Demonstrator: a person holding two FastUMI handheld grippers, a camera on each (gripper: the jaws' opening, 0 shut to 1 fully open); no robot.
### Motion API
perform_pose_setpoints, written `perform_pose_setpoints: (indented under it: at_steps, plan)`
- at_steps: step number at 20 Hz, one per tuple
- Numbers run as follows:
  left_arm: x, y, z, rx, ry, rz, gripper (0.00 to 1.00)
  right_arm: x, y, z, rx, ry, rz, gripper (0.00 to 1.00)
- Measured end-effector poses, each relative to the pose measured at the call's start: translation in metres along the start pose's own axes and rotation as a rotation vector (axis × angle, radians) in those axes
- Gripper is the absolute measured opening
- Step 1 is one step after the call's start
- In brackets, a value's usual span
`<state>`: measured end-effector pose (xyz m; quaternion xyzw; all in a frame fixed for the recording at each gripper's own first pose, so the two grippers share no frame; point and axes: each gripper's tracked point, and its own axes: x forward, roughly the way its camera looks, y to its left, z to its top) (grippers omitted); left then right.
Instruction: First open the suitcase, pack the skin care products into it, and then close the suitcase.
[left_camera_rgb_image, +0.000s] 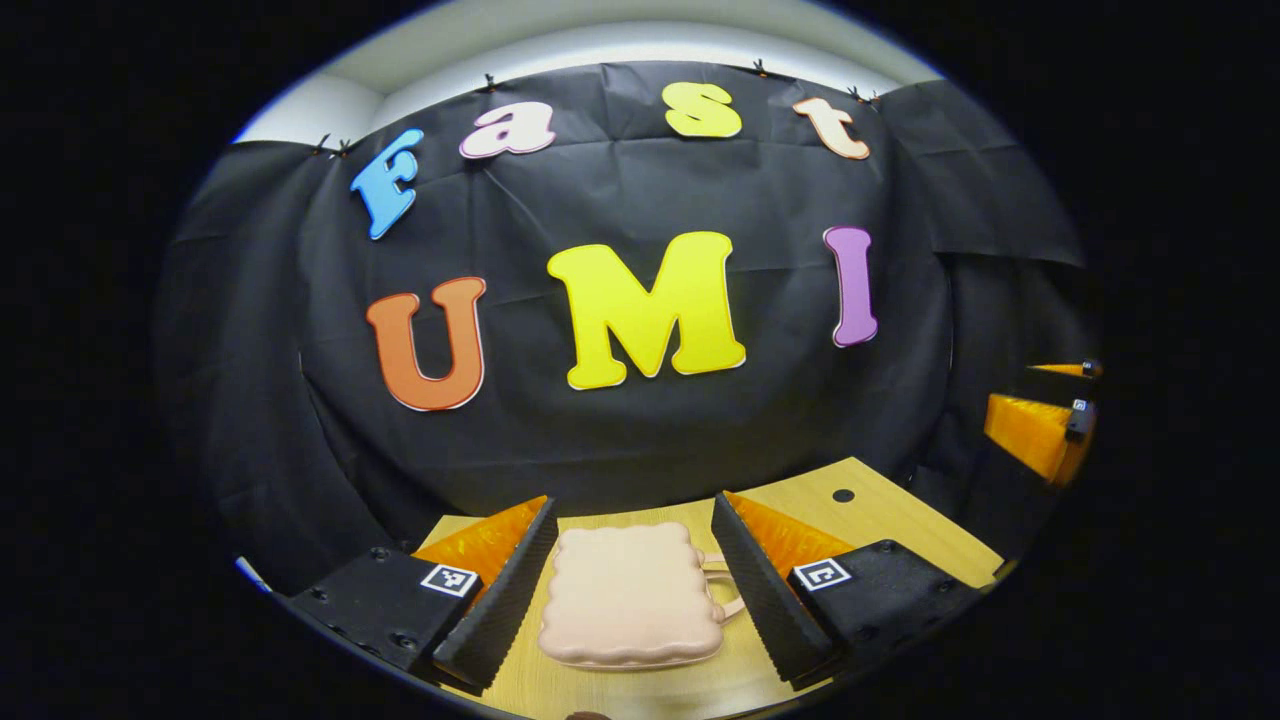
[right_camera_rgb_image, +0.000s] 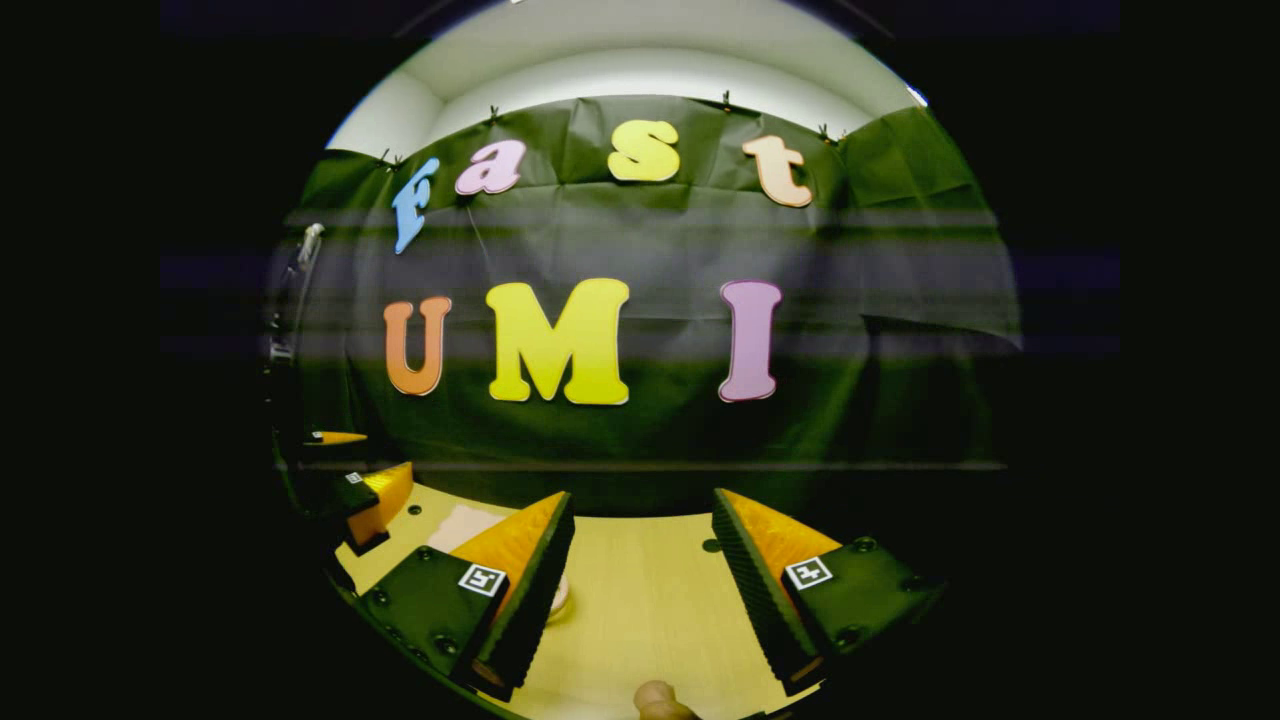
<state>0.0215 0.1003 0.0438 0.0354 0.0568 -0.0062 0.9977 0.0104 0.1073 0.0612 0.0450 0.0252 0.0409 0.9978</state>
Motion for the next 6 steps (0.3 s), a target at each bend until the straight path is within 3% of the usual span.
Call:
perform_pose_setpoints:
  at_steps: [6]
  plan:
    - [-0.029,0.036,0.006,-0.111,-0.044,0.028,0.98,0.008,0.051,0.013,-0.015,-0.01,0.027,0.8]
